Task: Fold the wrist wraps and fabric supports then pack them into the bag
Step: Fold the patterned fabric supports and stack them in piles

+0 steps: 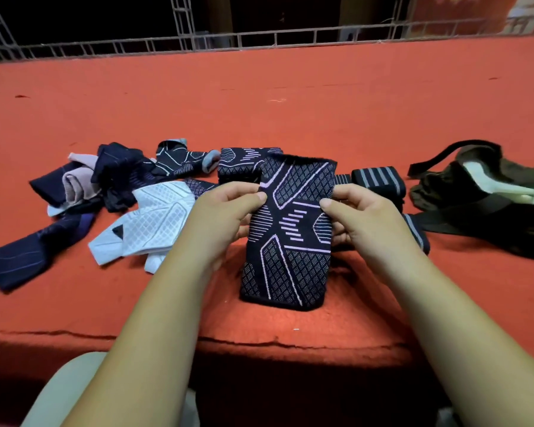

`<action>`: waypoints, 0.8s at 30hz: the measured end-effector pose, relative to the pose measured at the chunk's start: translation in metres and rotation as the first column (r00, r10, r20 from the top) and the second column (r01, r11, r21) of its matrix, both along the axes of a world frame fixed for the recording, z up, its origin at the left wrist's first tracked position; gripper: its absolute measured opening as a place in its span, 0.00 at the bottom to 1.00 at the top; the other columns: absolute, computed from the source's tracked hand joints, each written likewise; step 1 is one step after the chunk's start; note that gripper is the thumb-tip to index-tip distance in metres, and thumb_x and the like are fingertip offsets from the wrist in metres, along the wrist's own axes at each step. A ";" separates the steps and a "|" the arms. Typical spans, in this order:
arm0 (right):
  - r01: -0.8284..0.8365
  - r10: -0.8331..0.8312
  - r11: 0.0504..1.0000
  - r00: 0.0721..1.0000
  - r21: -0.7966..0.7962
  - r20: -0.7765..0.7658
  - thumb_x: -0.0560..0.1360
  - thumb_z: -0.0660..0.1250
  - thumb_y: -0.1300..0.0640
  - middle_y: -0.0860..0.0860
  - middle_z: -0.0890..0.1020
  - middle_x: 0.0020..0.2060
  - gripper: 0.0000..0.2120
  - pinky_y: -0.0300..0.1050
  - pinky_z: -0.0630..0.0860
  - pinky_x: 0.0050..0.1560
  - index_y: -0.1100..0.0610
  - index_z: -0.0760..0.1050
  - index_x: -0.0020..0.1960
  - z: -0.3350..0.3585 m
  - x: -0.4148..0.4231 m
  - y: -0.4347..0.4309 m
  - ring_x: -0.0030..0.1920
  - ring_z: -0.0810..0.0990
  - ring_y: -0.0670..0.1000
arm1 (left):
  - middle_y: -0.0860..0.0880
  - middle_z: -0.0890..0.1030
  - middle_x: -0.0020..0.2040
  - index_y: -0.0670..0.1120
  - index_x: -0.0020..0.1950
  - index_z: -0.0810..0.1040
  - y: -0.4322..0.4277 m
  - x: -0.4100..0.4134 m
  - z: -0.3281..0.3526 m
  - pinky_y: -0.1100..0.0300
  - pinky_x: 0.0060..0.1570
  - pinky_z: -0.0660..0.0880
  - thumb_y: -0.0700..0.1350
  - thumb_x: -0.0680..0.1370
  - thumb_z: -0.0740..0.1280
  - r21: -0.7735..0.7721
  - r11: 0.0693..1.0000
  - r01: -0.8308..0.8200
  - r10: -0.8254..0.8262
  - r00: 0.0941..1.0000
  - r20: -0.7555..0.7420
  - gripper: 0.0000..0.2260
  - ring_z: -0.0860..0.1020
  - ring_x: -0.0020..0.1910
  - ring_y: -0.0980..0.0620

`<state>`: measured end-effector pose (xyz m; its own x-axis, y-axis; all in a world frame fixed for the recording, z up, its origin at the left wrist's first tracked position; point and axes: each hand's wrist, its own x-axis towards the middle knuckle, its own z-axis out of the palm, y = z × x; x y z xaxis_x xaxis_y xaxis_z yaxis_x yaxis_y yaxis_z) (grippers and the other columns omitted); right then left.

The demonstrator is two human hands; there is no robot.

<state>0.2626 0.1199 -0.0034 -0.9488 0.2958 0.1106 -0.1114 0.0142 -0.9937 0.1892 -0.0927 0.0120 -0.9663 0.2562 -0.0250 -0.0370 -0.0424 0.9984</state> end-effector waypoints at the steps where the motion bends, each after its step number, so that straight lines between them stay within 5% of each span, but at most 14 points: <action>1: -0.006 0.006 1.000 1.000 0.026 -0.015 0.83 0.71 0.60 0.47 0.82 0.33 0.03 0.50 0.78 0.40 0.56 0.83 0.55 0.000 -0.001 0.001 0.31 0.77 0.47 | 0.43 0.89 0.52 0.48 0.54 0.87 -0.001 -0.002 0.000 0.60 0.38 0.79 0.40 0.80 0.72 0.001 1.000 0.005 -0.005 1.000 -0.014 0.06 0.82 0.44 0.48; 9: -0.068 0.063 0.993 0.996 -0.096 -0.058 0.82 0.69 0.63 0.57 0.87 0.49 0.11 0.59 0.75 0.51 0.52 0.86 0.59 -0.005 -0.001 -0.002 0.46 0.82 0.57 | 0.47 0.85 0.46 0.49 0.53 0.84 -0.010 -0.002 0.002 0.58 0.39 0.78 0.34 0.82 0.67 0.114 0.983 0.142 -0.146 0.989 0.019 0.11 0.81 0.37 0.53; 13: -0.058 0.055 0.995 0.998 -0.076 -0.035 0.82 0.62 0.68 0.48 0.79 0.29 0.16 0.40 0.71 0.32 0.56 0.87 0.53 -0.006 0.003 -0.001 0.28 0.73 0.44 | 0.47 0.85 0.42 0.48 0.47 0.81 -0.015 -0.001 0.005 0.60 0.37 0.79 0.31 0.81 0.62 0.075 0.981 0.181 -0.182 0.983 0.005 0.14 0.81 0.35 0.54; 15: -0.041 0.039 0.993 0.999 -0.111 -0.017 0.82 0.58 0.70 0.48 0.78 0.28 0.18 0.33 0.68 0.27 0.59 0.86 0.51 -0.003 0.003 -0.001 0.24 0.71 0.41 | 0.46 0.85 0.41 0.46 0.47 0.80 -0.017 0.000 0.006 0.60 0.37 0.80 0.30 0.82 0.60 0.068 0.980 0.187 -0.188 0.982 0.007 0.14 0.83 0.37 0.53; 19: -0.116 0.110 0.991 0.991 -0.073 -0.074 0.82 0.65 0.65 0.52 0.86 0.43 0.13 0.43 0.76 0.46 0.56 0.88 0.50 -0.001 0.005 -0.002 0.44 0.80 0.49 | 0.45 0.85 0.44 0.45 0.48 0.80 -0.017 0.002 0.008 0.58 0.39 0.81 0.32 0.82 0.59 0.069 0.982 0.176 -0.177 0.984 0.015 0.13 0.83 0.39 0.50; 21: -0.102 0.103 0.995 0.990 0.019 -0.095 0.80 0.73 0.63 0.49 0.86 0.43 0.05 0.48 0.75 0.46 0.56 0.86 0.52 -0.004 0.005 -0.001 0.44 0.80 0.49 | 0.45 0.86 0.45 0.46 0.50 0.81 -0.015 0.002 0.007 0.57 0.41 0.82 0.33 0.82 0.60 0.062 0.986 0.156 -0.156 0.988 0.010 0.12 0.83 0.40 0.50; 24: -0.082 0.094 0.990 0.990 0.112 -0.109 0.77 0.76 0.64 0.45 0.84 0.40 0.07 0.50 0.73 0.45 0.54 0.83 0.51 -0.009 0.002 -0.002 0.42 0.77 0.49 | 0.45 0.86 0.51 0.47 0.56 0.82 -0.013 0.001 0.003 0.56 0.41 0.81 0.37 0.83 0.68 0.046 0.991 0.125 -0.124 0.992 -0.020 0.07 0.85 0.43 0.49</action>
<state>0.2650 0.1175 -0.0124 -0.9501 0.1922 0.2458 -0.2292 0.1047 -0.9677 0.1902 -0.1054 0.0155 -0.9271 0.3749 0.0066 -0.0277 -0.0861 0.9959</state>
